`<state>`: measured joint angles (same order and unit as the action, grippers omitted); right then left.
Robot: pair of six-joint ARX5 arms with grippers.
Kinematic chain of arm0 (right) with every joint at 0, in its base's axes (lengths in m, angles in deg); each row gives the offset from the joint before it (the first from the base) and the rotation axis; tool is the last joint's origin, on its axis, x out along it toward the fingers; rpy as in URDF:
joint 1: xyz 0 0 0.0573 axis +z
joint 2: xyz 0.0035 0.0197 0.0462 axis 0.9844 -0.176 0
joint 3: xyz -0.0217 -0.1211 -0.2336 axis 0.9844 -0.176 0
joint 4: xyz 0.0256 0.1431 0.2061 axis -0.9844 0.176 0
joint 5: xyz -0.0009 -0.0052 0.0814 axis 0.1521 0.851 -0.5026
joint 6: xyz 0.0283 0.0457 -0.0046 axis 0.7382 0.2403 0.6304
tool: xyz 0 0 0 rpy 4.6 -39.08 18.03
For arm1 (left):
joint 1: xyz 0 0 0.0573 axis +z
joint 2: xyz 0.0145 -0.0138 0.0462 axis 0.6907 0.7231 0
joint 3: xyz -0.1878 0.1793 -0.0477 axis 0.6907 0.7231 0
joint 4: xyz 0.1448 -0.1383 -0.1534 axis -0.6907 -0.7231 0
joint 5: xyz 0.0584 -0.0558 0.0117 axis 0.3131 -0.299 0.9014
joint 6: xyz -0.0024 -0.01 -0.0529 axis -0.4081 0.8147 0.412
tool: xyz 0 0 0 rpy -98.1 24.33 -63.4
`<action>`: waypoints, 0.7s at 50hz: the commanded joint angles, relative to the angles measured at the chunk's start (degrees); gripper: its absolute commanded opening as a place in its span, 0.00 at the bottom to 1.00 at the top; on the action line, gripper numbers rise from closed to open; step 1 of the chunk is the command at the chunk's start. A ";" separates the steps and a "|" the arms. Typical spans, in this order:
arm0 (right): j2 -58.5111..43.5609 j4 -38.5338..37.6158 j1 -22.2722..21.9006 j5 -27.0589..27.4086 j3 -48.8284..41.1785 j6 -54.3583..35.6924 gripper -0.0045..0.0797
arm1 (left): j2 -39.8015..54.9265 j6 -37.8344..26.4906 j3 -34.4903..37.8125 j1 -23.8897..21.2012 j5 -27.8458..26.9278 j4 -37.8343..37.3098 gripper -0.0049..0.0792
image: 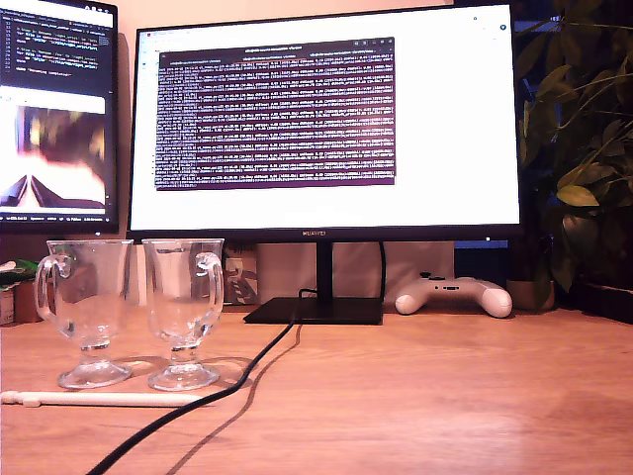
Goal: Pick the small glass cups in front of you with each of your hands, and place them behind the white pen
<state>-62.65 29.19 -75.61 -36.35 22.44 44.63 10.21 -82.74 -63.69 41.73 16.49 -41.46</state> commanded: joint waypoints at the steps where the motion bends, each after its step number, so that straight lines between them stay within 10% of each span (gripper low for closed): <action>1: 0.35 -0.57 0.35 0.20 -0.94 0.20 0.04 | -0.50 0.15 1.40 -0.07 -0.04 -1.25 0.04; 35: 0.35 -0.61 0.35 0.20 -0.94 0.22 0.04 | -0.50 -2.03 1.40 -0.07 -0.02 -1.25 0.04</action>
<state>-62.65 29.16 -75.61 -36.35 22.44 44.78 10.21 -84.31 -63.72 41.73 16.49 -41.48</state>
